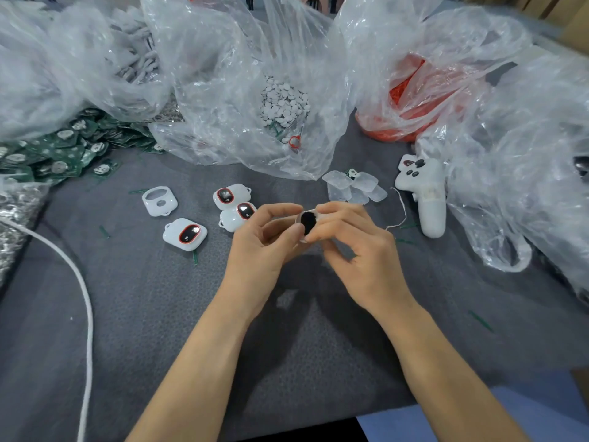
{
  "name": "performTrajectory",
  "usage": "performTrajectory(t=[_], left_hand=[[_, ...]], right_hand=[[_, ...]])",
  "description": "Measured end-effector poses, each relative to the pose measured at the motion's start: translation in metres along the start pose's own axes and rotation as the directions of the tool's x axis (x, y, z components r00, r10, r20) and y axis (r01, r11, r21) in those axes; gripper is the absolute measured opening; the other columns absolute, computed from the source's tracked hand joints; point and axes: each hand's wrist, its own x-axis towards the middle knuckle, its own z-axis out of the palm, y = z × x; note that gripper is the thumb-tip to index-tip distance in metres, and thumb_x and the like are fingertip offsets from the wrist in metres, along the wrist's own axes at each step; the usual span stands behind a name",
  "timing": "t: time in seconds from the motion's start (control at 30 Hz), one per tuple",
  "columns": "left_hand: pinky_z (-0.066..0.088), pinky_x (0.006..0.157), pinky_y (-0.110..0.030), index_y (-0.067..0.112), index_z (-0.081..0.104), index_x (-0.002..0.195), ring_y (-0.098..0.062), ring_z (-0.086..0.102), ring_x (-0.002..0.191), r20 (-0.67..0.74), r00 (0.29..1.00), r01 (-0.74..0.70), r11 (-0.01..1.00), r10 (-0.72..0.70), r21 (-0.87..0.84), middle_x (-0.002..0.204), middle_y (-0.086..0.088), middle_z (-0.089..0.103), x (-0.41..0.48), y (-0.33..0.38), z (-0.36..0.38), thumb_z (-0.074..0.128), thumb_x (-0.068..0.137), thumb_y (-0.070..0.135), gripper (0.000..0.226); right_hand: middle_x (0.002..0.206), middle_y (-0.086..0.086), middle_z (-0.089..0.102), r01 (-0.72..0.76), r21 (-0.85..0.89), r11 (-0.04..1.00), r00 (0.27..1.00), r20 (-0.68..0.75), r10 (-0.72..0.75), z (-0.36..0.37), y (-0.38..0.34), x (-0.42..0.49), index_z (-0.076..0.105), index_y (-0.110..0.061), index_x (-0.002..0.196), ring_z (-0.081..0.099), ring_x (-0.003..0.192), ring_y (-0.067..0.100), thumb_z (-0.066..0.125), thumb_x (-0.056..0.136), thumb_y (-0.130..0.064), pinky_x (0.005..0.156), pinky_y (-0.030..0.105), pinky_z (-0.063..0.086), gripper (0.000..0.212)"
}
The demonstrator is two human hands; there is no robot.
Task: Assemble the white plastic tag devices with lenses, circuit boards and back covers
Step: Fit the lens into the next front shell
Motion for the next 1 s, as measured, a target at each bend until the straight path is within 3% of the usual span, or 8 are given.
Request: performTrajectory(t=[0.1,0.17,0.27,0.33,0.4,0.53,0.87,1.0], left_hand=[[0.055,0.071,-0.021,0.014,0.063,0.098,-0.009,0.068,0.08,-0.033,0.999,-0.024,0.998,0.026,0.061,0.086,0.001,0.074,0.0,0.001,-0.001,0.055,0.09,-0.008,0.025],[0.055,0.072,-0.021,0.017,0.064,0.097,-0.008,0.068,0.082,-0.045,0.998,-0.046,0.992,0.051,0.117,0.086,0.004,0.074,0.0,0.001,-0.001,0.057,0.089,-0.007,0.027],[0.055,0.074,-0.022,0.019,0.065,0.097,-0.009,0.069,0.085,-0.021,0.997,-0.065,0.987,0.069,0.149,0.089,0.003,0.074,0.0,0.001,0.0,0.058,0.088,-0.008,0.03],[0.055,0.074,-0.023,0.02,0.065,0.096,-0.01,0.069,0.085,0.02,0.997,-0.076,0.985,0.074,0.155,0.09,0.004,0.074,-0.001,0.001,0.0,0.058,0.088,-0.009,0.032],[0.056,0.075,-0.025,0.023,0.067,0.094,-0.01,0.069,0.088,0.063,0.993,-0.105,0.976,0.095,0.188,0.093,0.004,0.073,-0.002,0.001,0.002,0.058,0.088,-0.009,0.034],[0.056,0.075,-0.026,0.022,0.068,0.096,-0.013,0.069,0.091,0.113,0.987,-0.138,0.957,0.112,0.254,0.097,0.002,0.072,-0.003,0.002,0.003,0.058,0.088,-0.008,0.033],[0.053,0.082,-0.019,0.017,0.064,0.116,-0.009,0.07,0.095,0.189,0.98,-0.122,0.942,0.064,0.312,0.105,0.006,0.072,-0.008,0.002,0.006,0.073,0.079,-0.003,0.043],[0.053,0.081,-0.02,0.018,0.065,0.114,-0.009,0.071,0.092,0.161,0.984,-0.125,0.941,0.077,0.314,0.103,0.006,0.073,-0.01,0.002,0.008,0.073,0.078,-0.004,0.043]], right_hand=[[0.095,0.006,0.066,-0.06,0.097,0.993,0.998,0.004,0.06,0.001,-0.002,0.0,0.07,-0.003,0.082,0.057,0.114,0.022,0.061,0.073,0.014,0.098,0.029,0.045,0.021],[0.104,0.003,0.064,-0.191,0.251,0.949,0.979,-0.024,0.203,0.001,-0.006,0.001,0.068,-0.01,0.093,0.056,0.117,0.018,0.062,0.077,0.006,0.095,0.029,0.048,0.024],[0.105,-0.001,0.065,-0.469,0.495,0.731,0.851,0.031,0.525,-0.004,-0.008,0.005,0.059,-0.022,0.113,0.062,0.104,0.006,0.071,0.081,-0.004,0.08,0.016,0.049,0.039],[0.093,-0.002,0.069,-0.547,0.543,0.637,0.796,0.101,0.597,-0.005,-0.006,0.006,0.057,-0.022,0.118,0.066,0.089,0.007,0.071,0.081,-0.002,0.077,0.016,0.049,0.044],[0.082,-0.002,0.069,-0.581,0.555,0.595,0.769,0.135,0.625,-0.007,-0.004,0.006,0.058,-0.023,0.117,0.066,0.081,0.01,0.069,0.082,0.0,0.077,0.02,0.05,0.044],[0.087,0.016,0.069,-0.644,0.597,0.478,0.711,0.239,0.661,-0.008,-0.006,0.006,0.062,-0.026,0.11,0.064,0.083,0.026,0.067,0.083,0.001,0.089,0.047,0.05,0.038],[0.08,0.011,0.067,-0.671,0.605,0.428,0.665,0.237,0.709,-0.008,-0.003,0.005,0.066,-0.029,0.099,0.061,0.078,0.028,0.066,0.073,-0.011,0.083,0.057,0.05,0.032],[0.081,0.009,0.066,-0.673,0.574,0.466,0.682,0.239,0.691,-0.007,-0.002,0.004,0.064,-0.027,0.104,0.06,0.079,0.023,0.067,0.08,0.001,0.085,0.053,0.051,0.037]])
